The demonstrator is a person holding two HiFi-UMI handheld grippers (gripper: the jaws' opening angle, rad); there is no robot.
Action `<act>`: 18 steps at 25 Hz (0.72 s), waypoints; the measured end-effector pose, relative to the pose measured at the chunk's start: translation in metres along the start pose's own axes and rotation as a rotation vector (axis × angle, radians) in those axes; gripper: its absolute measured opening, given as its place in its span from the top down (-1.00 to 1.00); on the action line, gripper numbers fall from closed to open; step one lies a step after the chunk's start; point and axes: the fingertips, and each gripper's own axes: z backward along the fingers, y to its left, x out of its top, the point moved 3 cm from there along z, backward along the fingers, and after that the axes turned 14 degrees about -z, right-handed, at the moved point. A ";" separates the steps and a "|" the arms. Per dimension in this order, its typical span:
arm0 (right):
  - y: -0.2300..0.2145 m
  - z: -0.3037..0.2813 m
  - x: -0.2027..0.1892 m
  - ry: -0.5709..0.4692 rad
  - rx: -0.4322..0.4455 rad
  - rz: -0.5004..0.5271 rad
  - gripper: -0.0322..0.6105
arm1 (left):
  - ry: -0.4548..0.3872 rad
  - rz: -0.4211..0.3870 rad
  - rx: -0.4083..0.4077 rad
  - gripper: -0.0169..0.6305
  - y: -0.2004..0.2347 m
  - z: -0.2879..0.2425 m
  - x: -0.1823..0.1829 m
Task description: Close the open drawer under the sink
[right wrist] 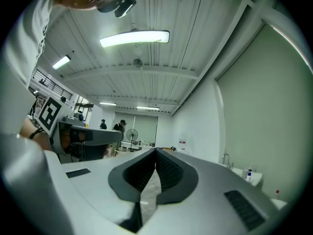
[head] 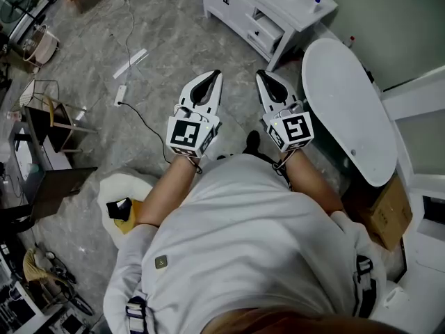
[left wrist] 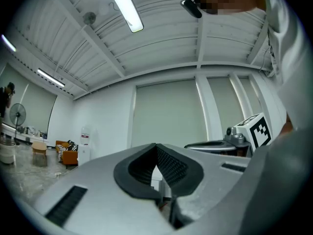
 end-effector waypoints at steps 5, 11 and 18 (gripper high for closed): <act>-0.002 -0.004 -0.004 0.004 -0.004 -0.022 0.82 | 0.008 0.006 0.006 0.92 0.006 -0.001 -0.004; -0.009 -0.019 -0.009 0.015 -0.005 -0.035 0.82 | 0.025 0.015 0.009 0.92 0.017 -0.008 -0.015; -0.037 -0.055 -0.023 0.031 0.004 -0.060 0.82 | 0.071 0.018 0.019 0.92 0.041 -0.034 -0.037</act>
